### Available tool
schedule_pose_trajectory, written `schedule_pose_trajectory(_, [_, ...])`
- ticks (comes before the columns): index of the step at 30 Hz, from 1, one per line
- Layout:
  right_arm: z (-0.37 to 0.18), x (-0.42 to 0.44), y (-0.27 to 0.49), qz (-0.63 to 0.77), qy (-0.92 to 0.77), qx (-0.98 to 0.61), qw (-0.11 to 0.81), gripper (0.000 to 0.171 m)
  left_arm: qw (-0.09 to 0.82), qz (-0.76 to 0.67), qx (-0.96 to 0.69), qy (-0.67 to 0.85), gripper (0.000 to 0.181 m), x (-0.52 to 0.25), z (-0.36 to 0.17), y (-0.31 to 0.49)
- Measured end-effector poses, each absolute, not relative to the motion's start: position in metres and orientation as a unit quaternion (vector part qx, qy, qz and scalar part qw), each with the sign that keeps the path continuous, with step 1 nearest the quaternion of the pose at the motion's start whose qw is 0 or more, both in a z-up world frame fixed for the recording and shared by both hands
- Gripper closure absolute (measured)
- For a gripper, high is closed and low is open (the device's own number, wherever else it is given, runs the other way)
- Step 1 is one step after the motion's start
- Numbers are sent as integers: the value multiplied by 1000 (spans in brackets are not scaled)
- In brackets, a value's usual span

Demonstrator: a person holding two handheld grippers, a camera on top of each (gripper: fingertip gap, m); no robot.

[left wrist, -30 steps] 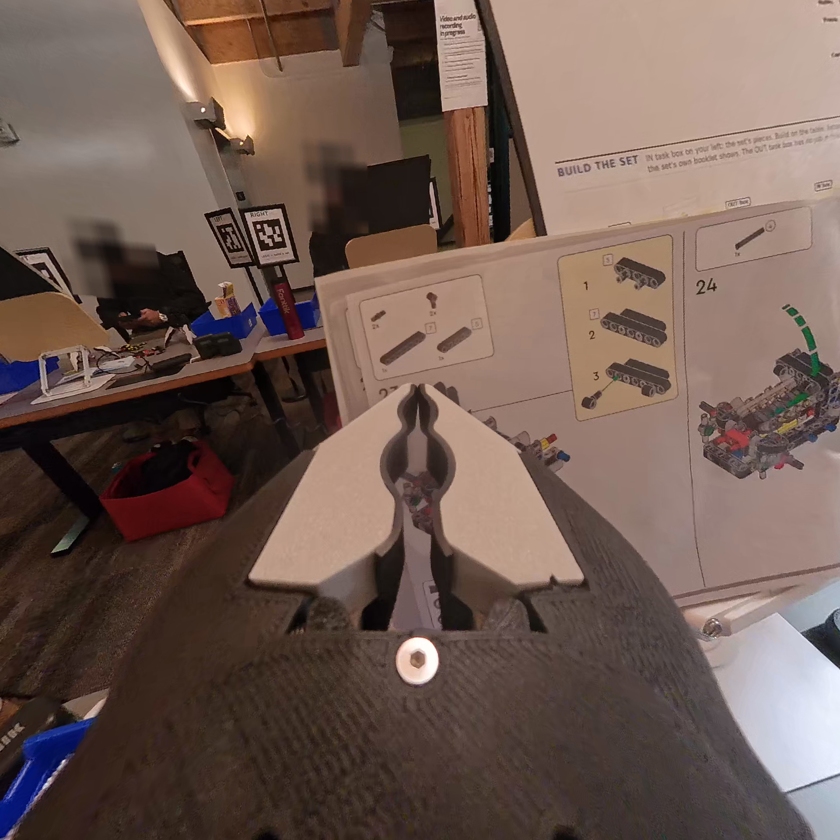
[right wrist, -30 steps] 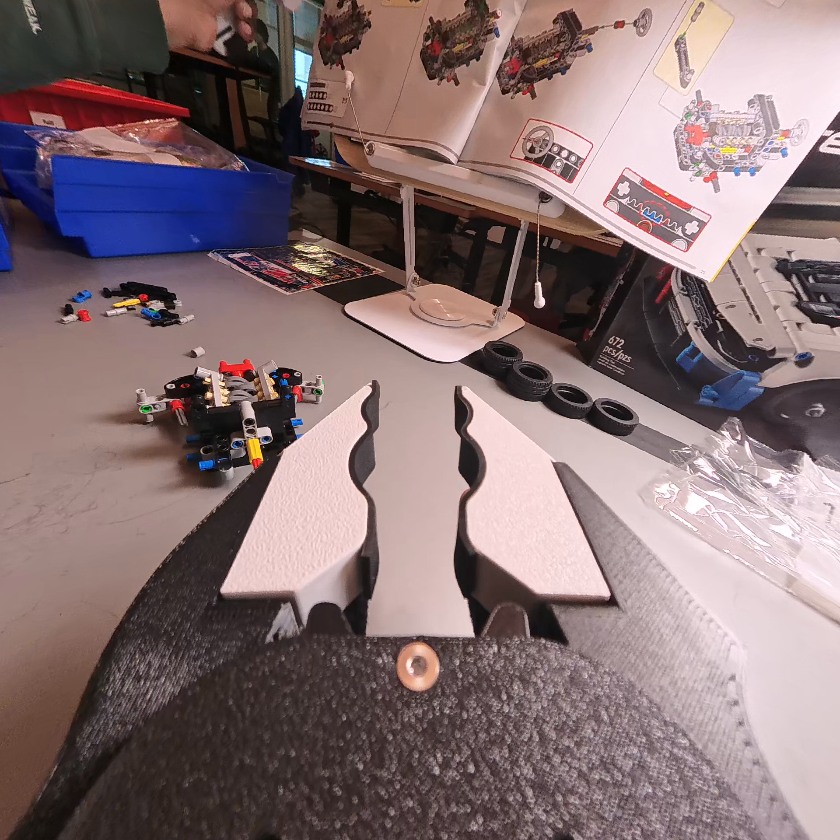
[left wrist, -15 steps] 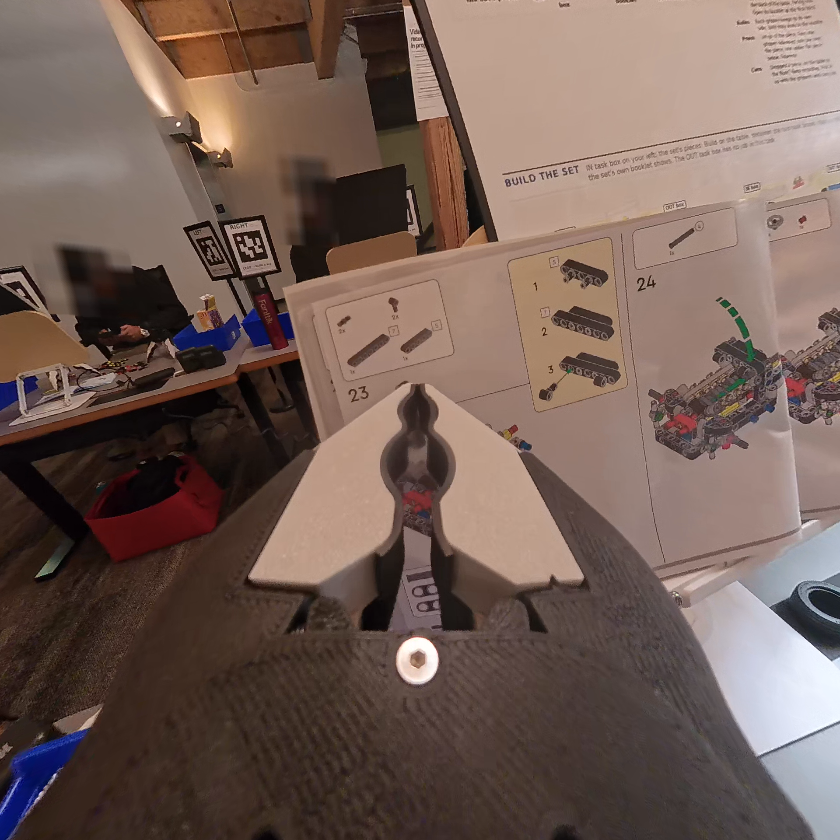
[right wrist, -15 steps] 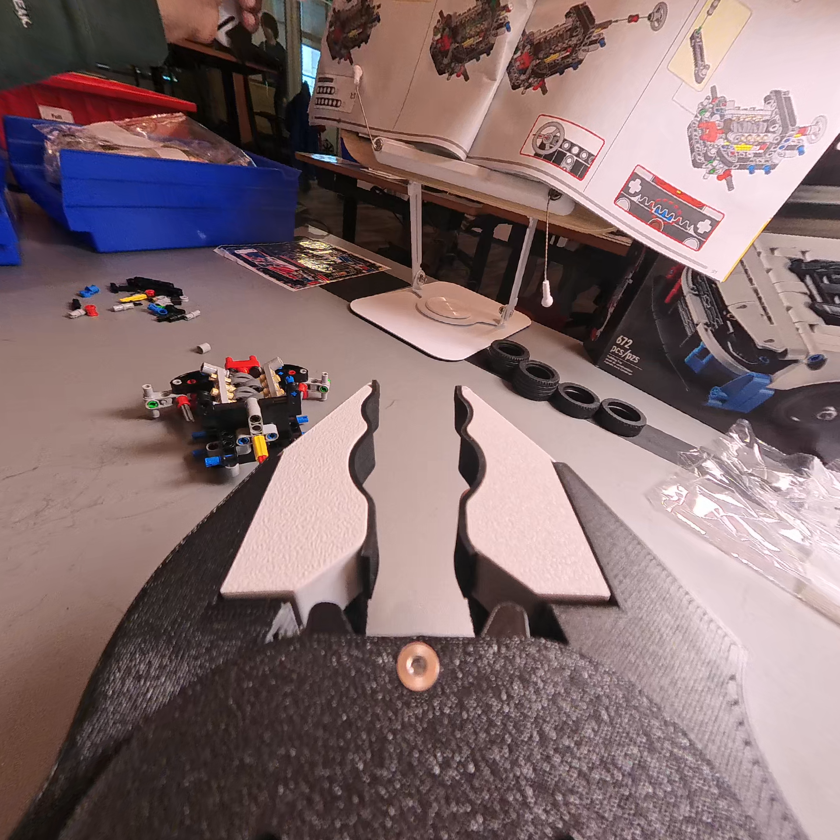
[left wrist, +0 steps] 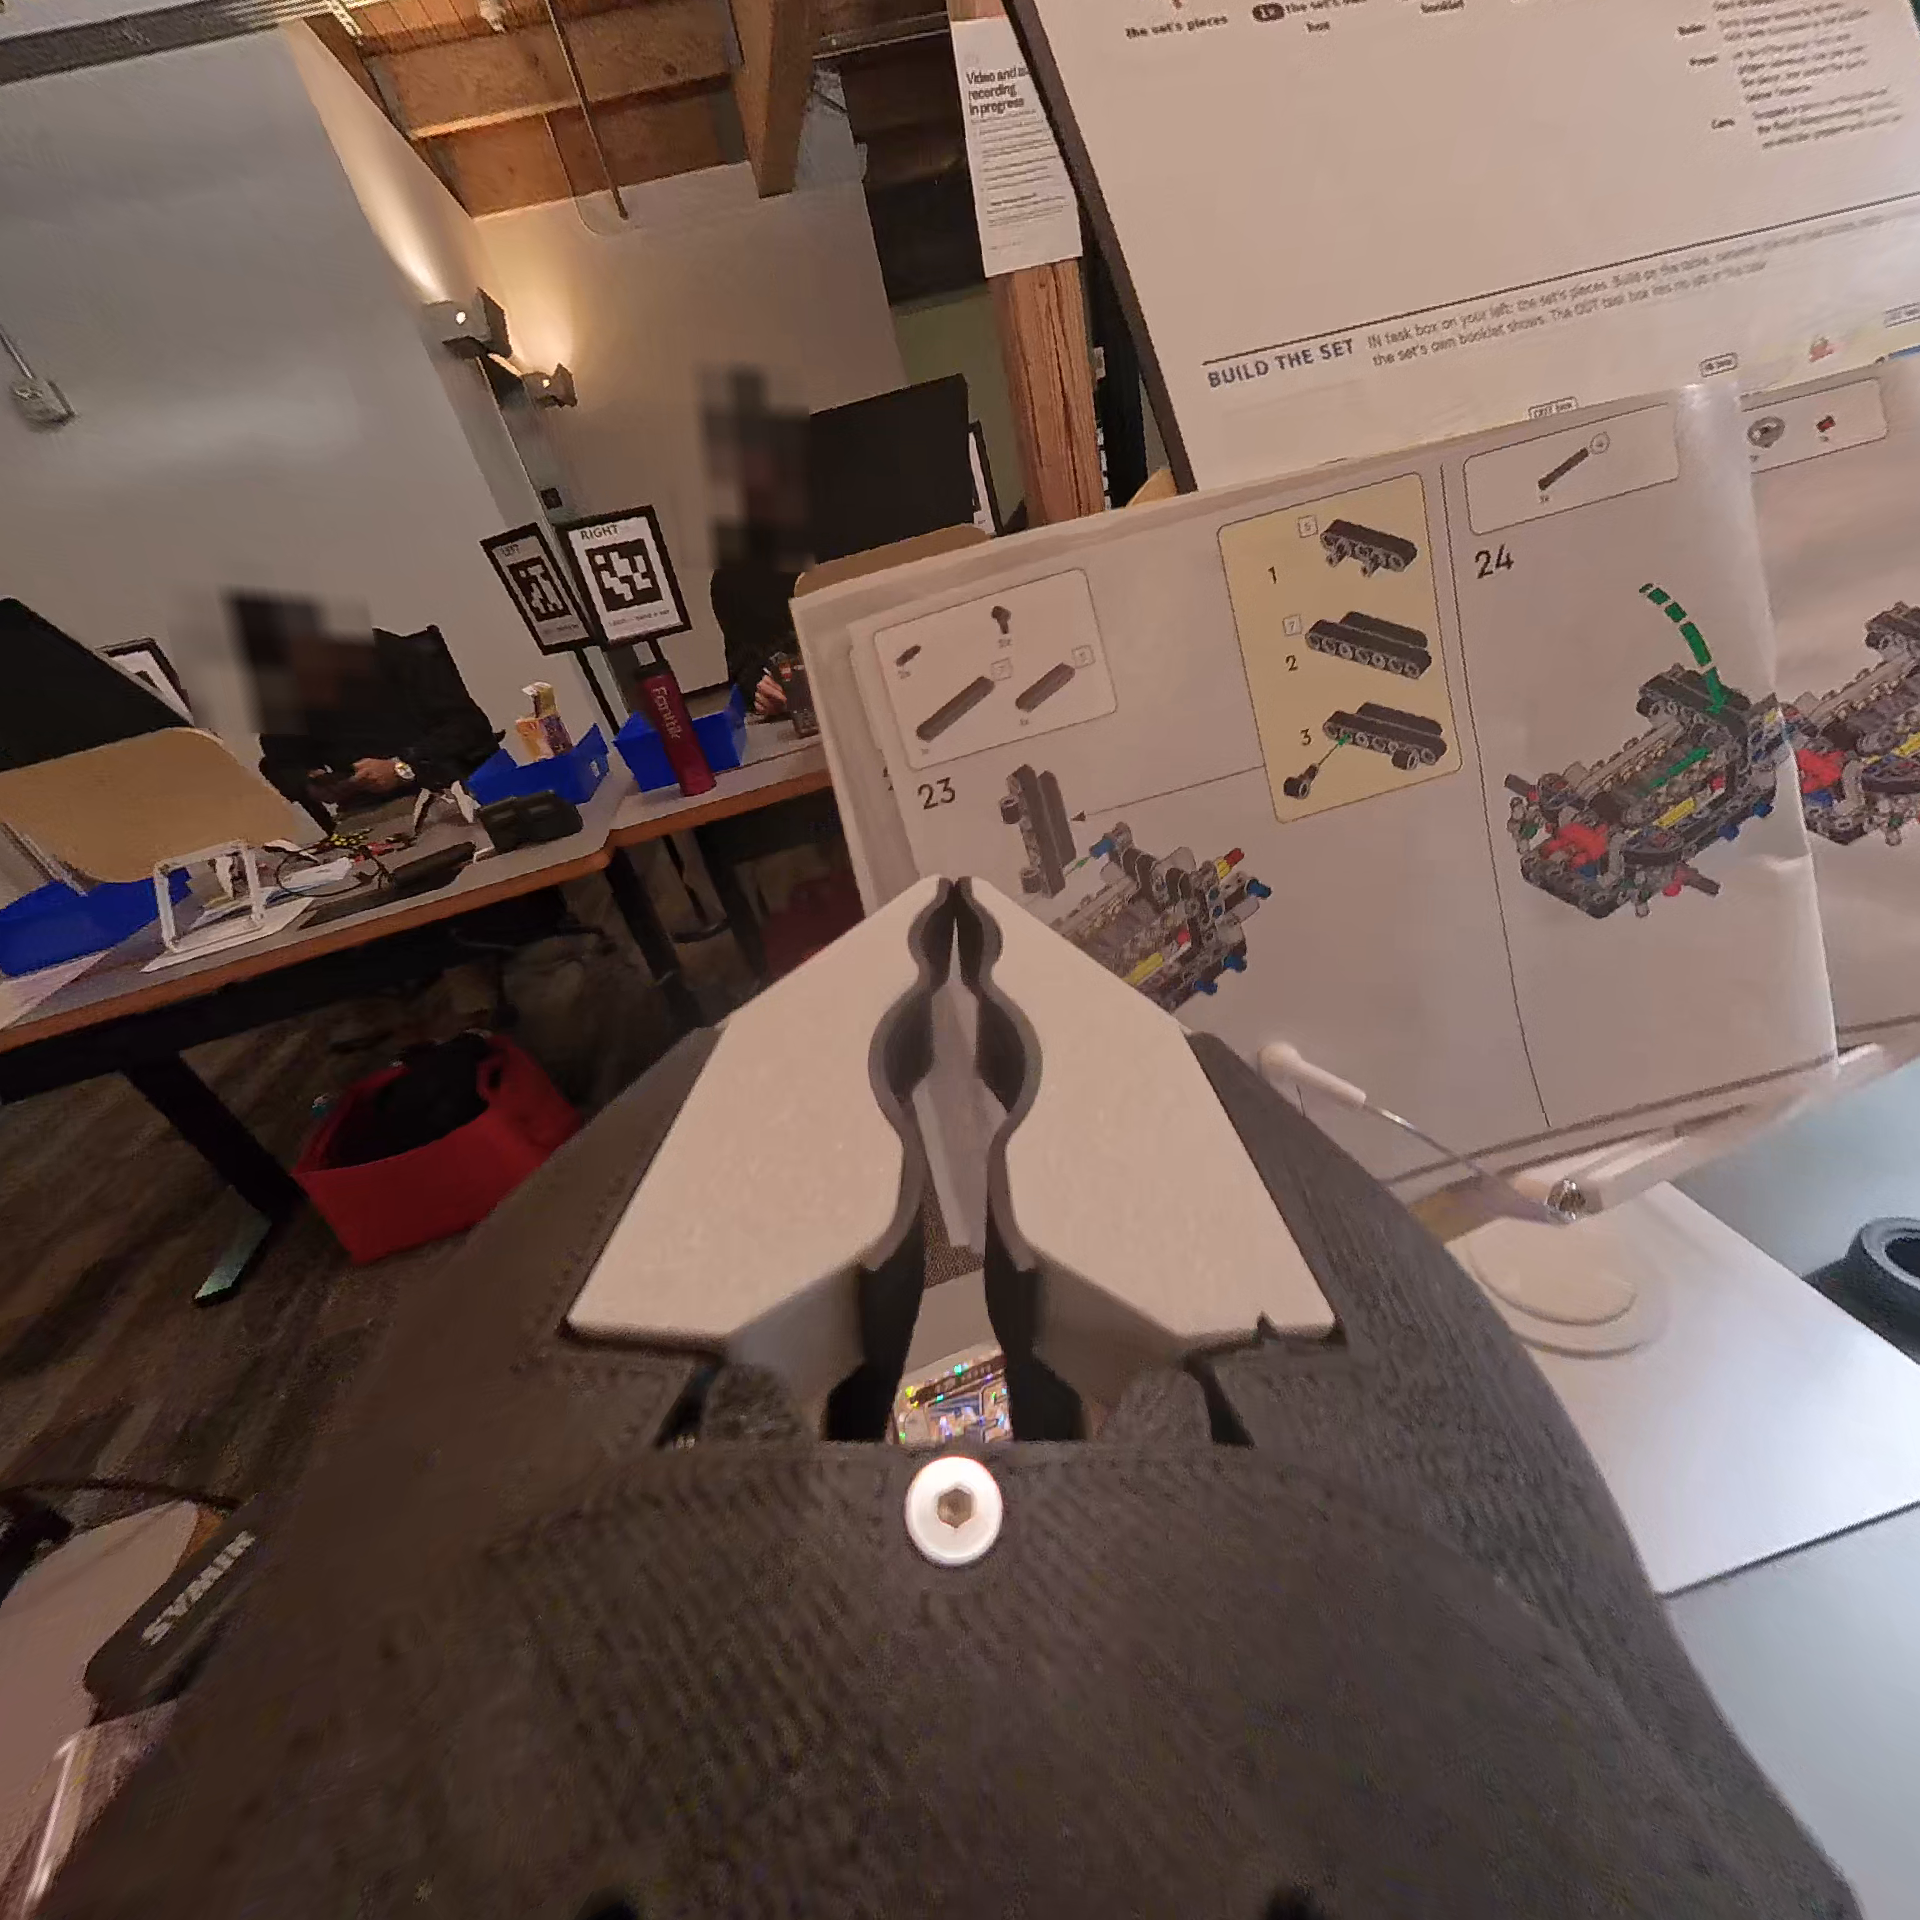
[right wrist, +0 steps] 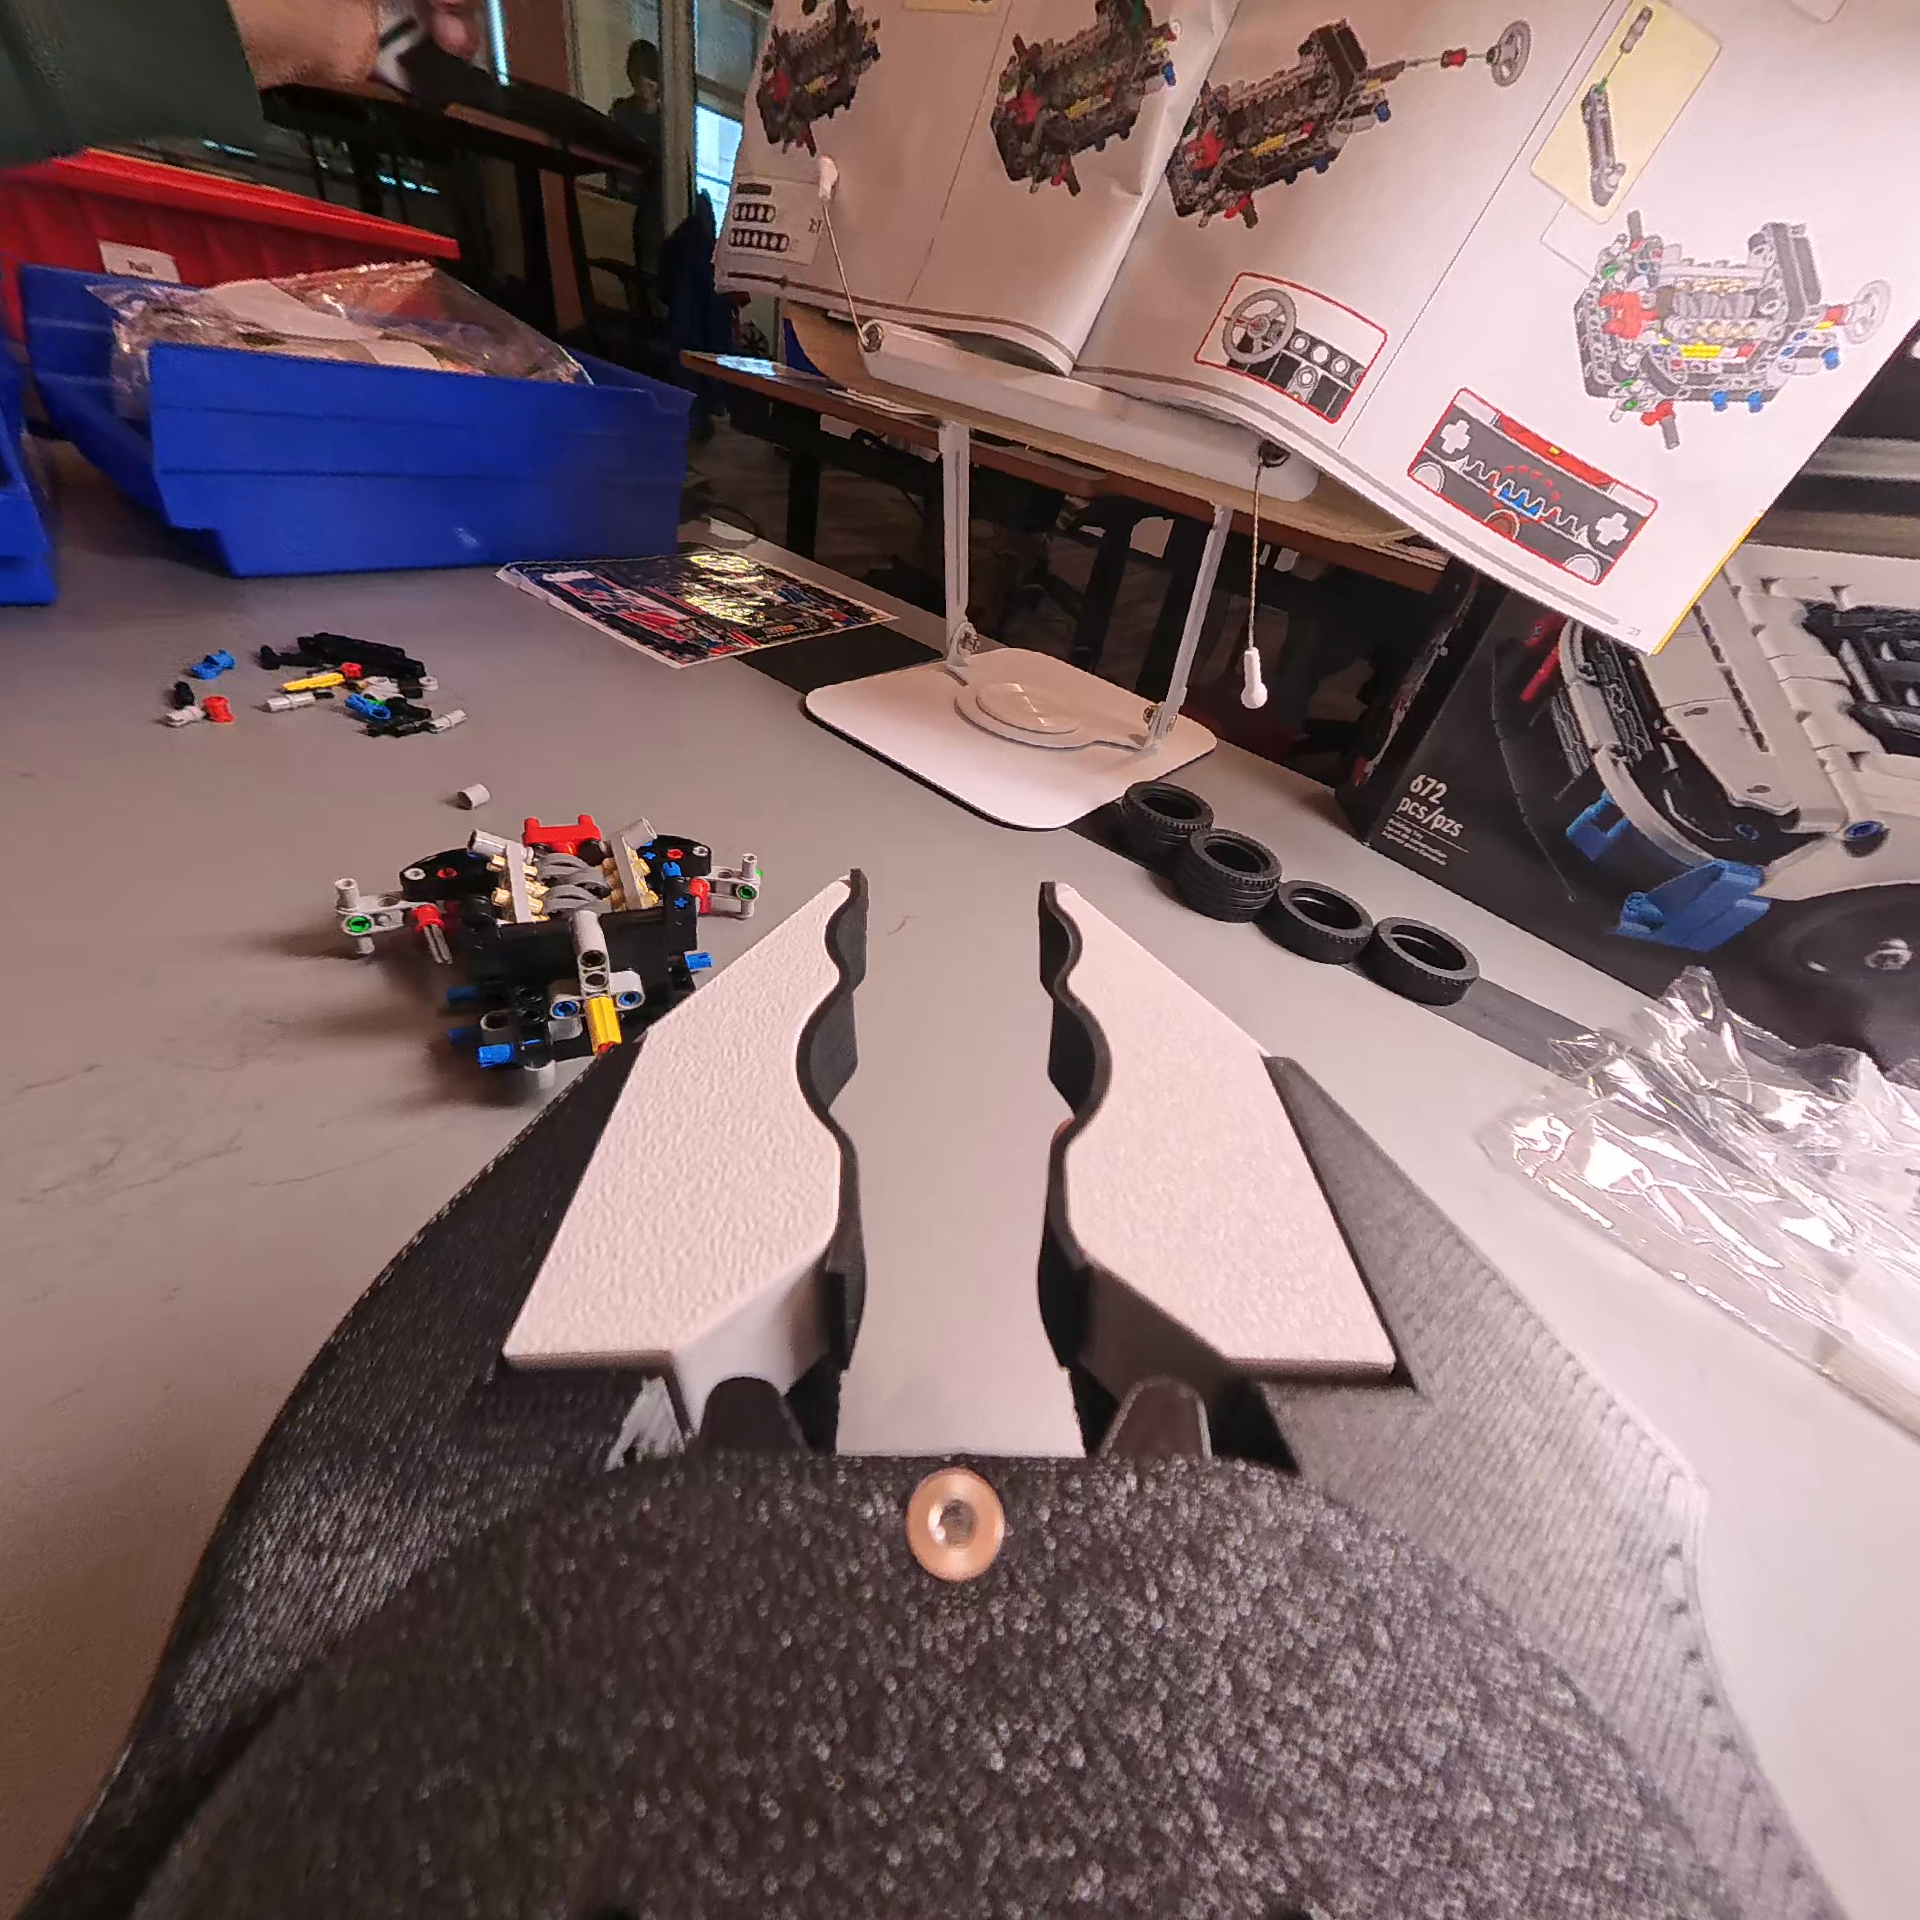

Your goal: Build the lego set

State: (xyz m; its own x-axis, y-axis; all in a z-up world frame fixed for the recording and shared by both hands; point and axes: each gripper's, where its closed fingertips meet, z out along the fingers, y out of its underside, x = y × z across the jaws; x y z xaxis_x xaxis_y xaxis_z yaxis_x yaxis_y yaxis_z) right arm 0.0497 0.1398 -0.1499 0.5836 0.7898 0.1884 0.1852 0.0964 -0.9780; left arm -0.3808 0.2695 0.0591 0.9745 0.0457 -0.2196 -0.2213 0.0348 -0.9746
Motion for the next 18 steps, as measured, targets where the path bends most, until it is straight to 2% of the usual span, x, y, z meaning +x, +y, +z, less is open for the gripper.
schedule_pose_trajectory(4, [-148,49,137,239,-391,-624,633,139,718,94,-686,78,167,-385,54,246])
schedule_pose_trajectory(6, [-146,49,136,239,-392,-621,635,139,722,82,-683,78,153,-385,52,233])
schedule_pose_trajectory(8, [-146,48,135,238,-394,-619,636,139,720,64,-687,74,131,-385,48,220])
schedule_pose_trajectory(9, [-146,48,134,238,-395,-618,636,139,721,57,-687,70,129,-384,47,214])
schedule_pose_trajectory(10, [-145,48,134,238,-396,-617,637,139,725,47,-684,69,131,-382,47,207])
schedule_pose_trajectory(13, [-145,46,132,239,-399,-615,637,139,738,10,-671,62,161,-372,46,183])
schedule_pose_trajectory(16, [-143,45,129,241,-402,-611,638,139,737,-12,-672,70,181,-352,38,162])
schedule_pose_trajectory(18, [-142,44,127,243,-404,-608,639,139,727,-23,-681,88,181,-335,29,151])
